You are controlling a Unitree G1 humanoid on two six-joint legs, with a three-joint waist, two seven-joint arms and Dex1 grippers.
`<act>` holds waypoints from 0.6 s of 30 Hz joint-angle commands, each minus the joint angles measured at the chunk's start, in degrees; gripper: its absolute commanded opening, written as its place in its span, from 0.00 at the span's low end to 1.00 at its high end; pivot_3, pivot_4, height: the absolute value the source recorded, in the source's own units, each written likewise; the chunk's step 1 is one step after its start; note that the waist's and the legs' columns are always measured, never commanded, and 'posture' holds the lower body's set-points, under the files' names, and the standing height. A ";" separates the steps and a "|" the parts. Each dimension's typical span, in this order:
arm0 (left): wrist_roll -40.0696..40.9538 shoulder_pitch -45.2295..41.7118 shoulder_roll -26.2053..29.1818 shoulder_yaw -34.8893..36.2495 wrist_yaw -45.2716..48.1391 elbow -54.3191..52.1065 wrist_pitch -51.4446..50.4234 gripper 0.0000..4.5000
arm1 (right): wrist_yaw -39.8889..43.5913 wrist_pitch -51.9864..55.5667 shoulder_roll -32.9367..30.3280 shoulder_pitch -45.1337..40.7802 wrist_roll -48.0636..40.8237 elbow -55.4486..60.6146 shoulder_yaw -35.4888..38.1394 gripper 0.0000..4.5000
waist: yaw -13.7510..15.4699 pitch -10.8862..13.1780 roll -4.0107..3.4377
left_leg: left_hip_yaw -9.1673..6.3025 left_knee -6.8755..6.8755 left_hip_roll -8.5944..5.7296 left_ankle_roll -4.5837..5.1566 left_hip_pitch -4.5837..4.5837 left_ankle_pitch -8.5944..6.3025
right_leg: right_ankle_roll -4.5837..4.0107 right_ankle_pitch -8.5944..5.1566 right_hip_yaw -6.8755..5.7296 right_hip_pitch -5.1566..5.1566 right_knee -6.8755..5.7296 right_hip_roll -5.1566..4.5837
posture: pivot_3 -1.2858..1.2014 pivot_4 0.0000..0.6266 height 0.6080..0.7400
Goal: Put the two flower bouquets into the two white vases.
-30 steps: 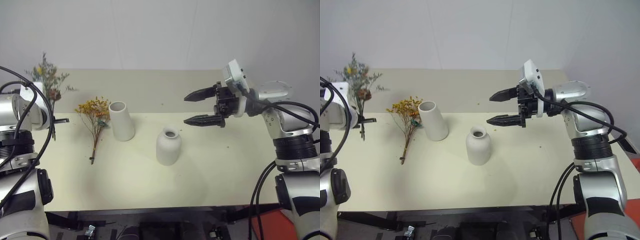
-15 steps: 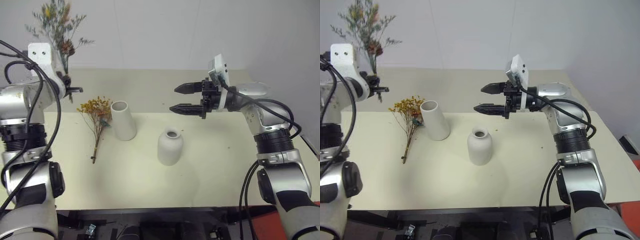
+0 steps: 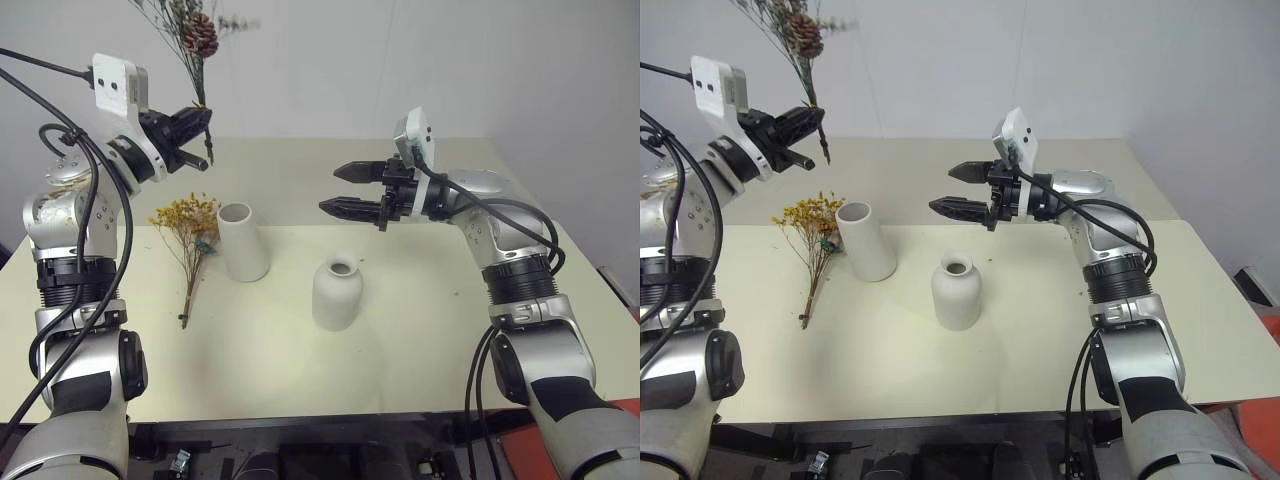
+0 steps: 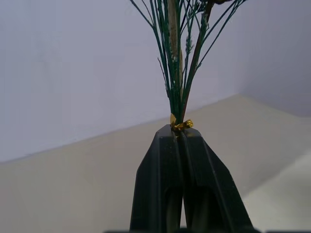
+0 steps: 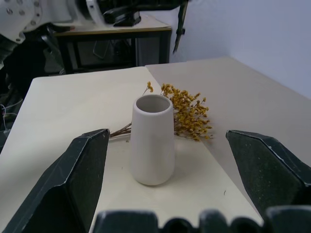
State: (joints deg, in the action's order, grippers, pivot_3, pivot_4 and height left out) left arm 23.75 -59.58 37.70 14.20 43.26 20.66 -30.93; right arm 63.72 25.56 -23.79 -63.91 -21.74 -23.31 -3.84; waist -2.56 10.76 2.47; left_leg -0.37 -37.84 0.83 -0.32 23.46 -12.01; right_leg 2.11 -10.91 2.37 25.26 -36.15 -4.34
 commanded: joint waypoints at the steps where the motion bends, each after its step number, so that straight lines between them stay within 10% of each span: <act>1: 3.57 0.52 0.12 1.74 6.80 -0.65 4.54 0.01 | -0.74 -1.28 0.51 -1.58 -0.15 1.07 1.43 1.00 | -0.01 0.00 0.00 | 0.00 0.00 0.00 0.00 0.00 0.00 | 0.00 0.00 0.00 0.00 0.00 0.00 | 0.52 0.24 1.00; 18: 3.85 5.56 0.47 -0.45 16.15 3.65 7.91 0.01 | -1.22 0.13 1.01 -0.64 -0.30 2.53 1.30 1.00 | -0.02 0.00 0.00 | -0.01 -0.01 0.02 0.01 -0.03 0.00 | 0.01 0.00 0.00 -0.01 -0.02 0.03 | 0.52 0.24 1.00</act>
State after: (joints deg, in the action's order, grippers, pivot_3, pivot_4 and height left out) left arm 27.05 -53.70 37.38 13.40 58.66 26.01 -23.78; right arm 62.54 25.60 -22.35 -63.87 -21.56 -23.02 -3.78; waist -2.58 10.76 2.46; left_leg -0.37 -37.86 0.85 -0.31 23.42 -12.01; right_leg 2.12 -10.92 2.37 25.25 -36.17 -4.31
